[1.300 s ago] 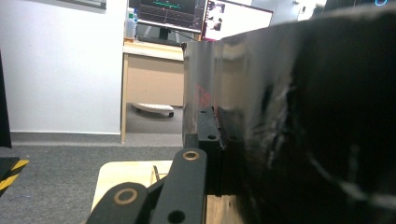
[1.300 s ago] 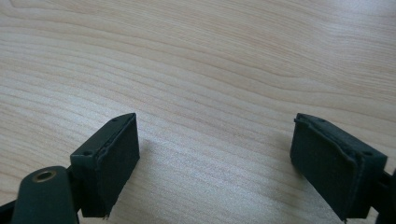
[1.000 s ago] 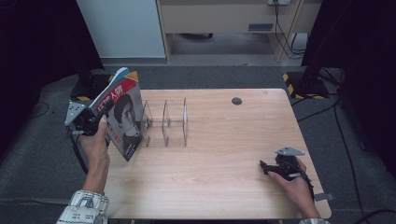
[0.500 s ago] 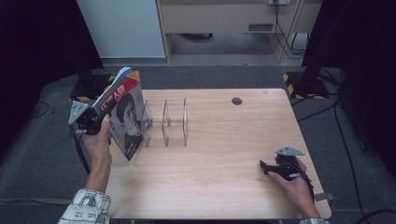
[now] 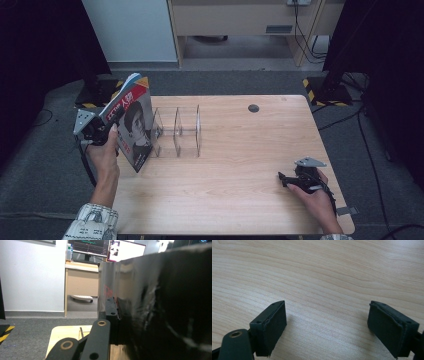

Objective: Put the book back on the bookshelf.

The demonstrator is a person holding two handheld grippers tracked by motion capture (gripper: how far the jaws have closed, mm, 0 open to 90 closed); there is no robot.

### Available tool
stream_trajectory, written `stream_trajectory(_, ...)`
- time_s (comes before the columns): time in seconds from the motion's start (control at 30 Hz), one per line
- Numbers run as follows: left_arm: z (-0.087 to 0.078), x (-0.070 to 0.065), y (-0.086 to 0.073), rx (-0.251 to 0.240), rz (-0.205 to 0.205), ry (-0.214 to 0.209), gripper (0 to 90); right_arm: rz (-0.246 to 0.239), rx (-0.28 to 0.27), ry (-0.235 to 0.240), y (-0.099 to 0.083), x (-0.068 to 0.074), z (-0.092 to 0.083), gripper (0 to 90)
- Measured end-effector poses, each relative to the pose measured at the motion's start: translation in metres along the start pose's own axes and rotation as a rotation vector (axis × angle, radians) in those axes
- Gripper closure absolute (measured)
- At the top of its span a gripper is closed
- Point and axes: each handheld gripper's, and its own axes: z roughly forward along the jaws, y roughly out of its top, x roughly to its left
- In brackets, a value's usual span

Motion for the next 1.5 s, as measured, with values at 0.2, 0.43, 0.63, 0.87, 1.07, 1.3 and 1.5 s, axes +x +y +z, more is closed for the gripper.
stream_trajectory(0.2, -0.002, 0.002, -0.003, -0.003, 0.000, 0.004, 85.3, -0.002, -0.001, -0.001, 0.000, 0.000, 0.000, 15.9)
stream_trajectory(0.43, -0.005, 0.006, -0.005, -0.003, -0.010, 0.008, 85.0, -0.002, -0.001, -0.001, 0.000, 0.000, 0.000, 15.9)
stream_trajectory(0.63, -0.006, 0.009, -0.006, 0.001, -0.015, 0.020, 84.9, -0.002, -0.001, -0.001, 0.000, 0.000, 0.000, 15.9)
stream_trajectory(0.87, -0.007, 0.011, -0.007, 0.019, -0.024, 0.026, 84.6, -0.001, 0.000, 0.000, 0.000, 0.000, 0.000, 15.9)
stream_trajectory(1.07, -0.008, 0.011, -0.007, 0.031, -0.017, 0.035, 84.2, -0.002, 0.000, 0.000, 0.000, 0.000, 0.000, 15.9)
stream_trajectory(1.3, -0.008, 0.010, -0.005, 0.037, -0.020, 0.035, 83.0, 0.000, 0.001, 0.002, 0.000, 0.000, 0.000, 15.8)
stream_trajectory(1.5, -0.008, 0.010, -0.005, 0.053, -0.023, 0.032, 81.5, 0.002, 0.000, 0.000, 0.000, 0.000, 0.000, 15.9)
